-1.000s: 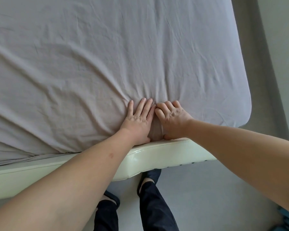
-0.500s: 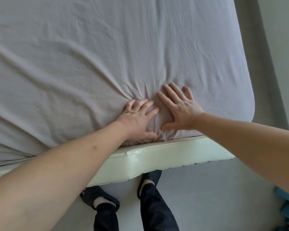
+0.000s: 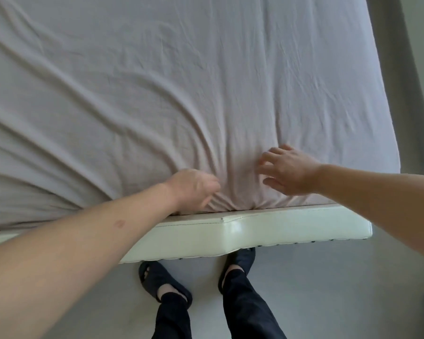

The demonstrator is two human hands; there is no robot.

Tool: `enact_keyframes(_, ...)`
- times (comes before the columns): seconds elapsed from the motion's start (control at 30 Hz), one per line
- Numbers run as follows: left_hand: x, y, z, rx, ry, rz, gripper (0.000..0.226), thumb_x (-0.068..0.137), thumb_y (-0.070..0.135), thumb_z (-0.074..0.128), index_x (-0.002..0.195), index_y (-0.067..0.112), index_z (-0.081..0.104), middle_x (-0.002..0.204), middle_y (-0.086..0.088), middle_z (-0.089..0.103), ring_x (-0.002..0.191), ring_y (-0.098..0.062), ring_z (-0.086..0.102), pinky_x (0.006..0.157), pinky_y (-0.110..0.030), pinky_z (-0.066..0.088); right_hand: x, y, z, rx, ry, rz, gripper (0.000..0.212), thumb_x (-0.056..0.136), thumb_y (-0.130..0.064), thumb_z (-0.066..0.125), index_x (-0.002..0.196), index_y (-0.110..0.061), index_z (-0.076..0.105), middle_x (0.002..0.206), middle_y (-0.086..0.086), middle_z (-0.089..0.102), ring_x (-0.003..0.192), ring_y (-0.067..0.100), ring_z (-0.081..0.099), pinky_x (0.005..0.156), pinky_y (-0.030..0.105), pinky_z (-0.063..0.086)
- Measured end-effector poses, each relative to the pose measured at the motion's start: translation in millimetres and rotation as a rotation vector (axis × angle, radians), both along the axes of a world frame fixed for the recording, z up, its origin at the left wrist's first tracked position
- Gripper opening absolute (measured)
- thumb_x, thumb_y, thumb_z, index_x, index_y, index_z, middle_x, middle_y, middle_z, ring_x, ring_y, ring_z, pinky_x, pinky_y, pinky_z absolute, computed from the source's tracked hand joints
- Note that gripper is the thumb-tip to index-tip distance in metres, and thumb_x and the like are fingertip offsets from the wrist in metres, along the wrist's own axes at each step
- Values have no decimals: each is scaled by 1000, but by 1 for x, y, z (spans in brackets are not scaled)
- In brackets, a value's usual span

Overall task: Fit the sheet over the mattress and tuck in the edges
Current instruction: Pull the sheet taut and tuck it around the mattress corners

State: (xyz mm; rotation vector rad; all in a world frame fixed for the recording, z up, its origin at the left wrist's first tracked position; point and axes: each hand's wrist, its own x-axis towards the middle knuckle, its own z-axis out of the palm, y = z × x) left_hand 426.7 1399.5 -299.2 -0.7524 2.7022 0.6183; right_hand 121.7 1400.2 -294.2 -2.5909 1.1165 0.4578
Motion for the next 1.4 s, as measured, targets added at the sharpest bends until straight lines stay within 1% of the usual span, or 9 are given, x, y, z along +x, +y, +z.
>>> enact_keyframes(0.1, 42, -4, 6, -57, -126, 412, 57, 92, 28, 57, 148, 31, 46, 168, -6, 21, 151, -30, 28, 118, -54, 30, 93, -2, 5, 49, -51, -175, 62, 93, -41, 54, 152, -32, 37, 158, 4, 34, 147, 28, 31, 114, 48, 35)
enact_keyframes(0.2, 97, -5, 5, 166, -391, 540, 68, 99, 42, 51, 157, 49, 16, 170, 7, -11, 157, -28, -4, 123, -60, 11, 178, 5, -1, 146, -25, -311, 73, 90, -32, 47, 156, -42, 17, 167, 0, 7, 154, 28, 6, 118, 51, 25)
enact_keyframes(0.3, 142, -6, 13, 357, -336, 563, 44, 99, 36, 51, 142, 39, 55, 164, 5, 33, 149, -22, 34, 116, -37, 35, 242, 11, 7, 246, 47, -458, 60, 85, -27, 48, 144, -32, 44, 151, 0, 32, 139, 31, 28, 104, 46, 37)
enact_keyframes(0.37, 174, -9, 24, 574, -272, 770, 26, 98, 35, 56, 103, 18, 75, 113, -2, 72, 105, -25, 68, 86, -30, 53, 292, 11, 16, 446, 25, -501, 37, 91, -23, 47, 125, -16, 62, 127, 4, 56, 119, 30, 50, 93, 36, 45)
enact_keyframes(0.5, 266, -6, 40, 406, -170, 955, 26, 91, 27, 57, 79, 7, 66, 72, -6, 65, 71, -28, 62, 60, -30, 43, 386, 11, 27, 505, -86, -613, 24, 86, -20, 46, 98, -18, 66, 104, 6, 67, 88, 30, 60, 75, 32, 50)
enact_keyframes(0.67, 428, 25, 56, 258, -130, 1120, 22, 89, 27, 53, 77, 17, 67, 76, -3, 68, 79, -28, 65, 69, -32, 53, 527, 22, 38, 505, -147, -608, 19, 87, -20, 49, 94, -26, 66, 94, 0, 66, 80, 24, 64, 57, 27, 44)
enact_keyframes(0.87, 576, 57, 71, 226, -212, 1210, 23, 94, 28, 51, 82, 17, 66, 86, -4, 68, 82, -29, 63, 68, -33, 49, 663, 27, 48, 471, -141, -556, 26, 90, -18, 48, 94, -31, 70, 87, -6, 67, 75, 21, 65, 62, 27, 52)
enact_keyframes(1.2, 688, 59, 70, 219, -318, 1252, 35, 98, 31, 49, 65, 21, 50, 73, -1, 58, 78, -29, 57, 66, -32, 39, 764, 15, 35, 519, -146, -511, 26, 91, -18, 45, 88, -18, 71, 89, 4, 69, 80, 29, 65, 63, 34, 53)
enact_keyframes(1.4, 742, 39, 63, 363, -440, 1200, 26, 100, 21, 45, 94, 10, 69, 105, -11, 69, 97, -33, 64, 75, -32, 47, 837, -5, 31, 658, -125, -296, 45, 97, -7, 43, 132, -21, 66, 118, 1, 63, 96, 17, 51, 86, 27, 47)
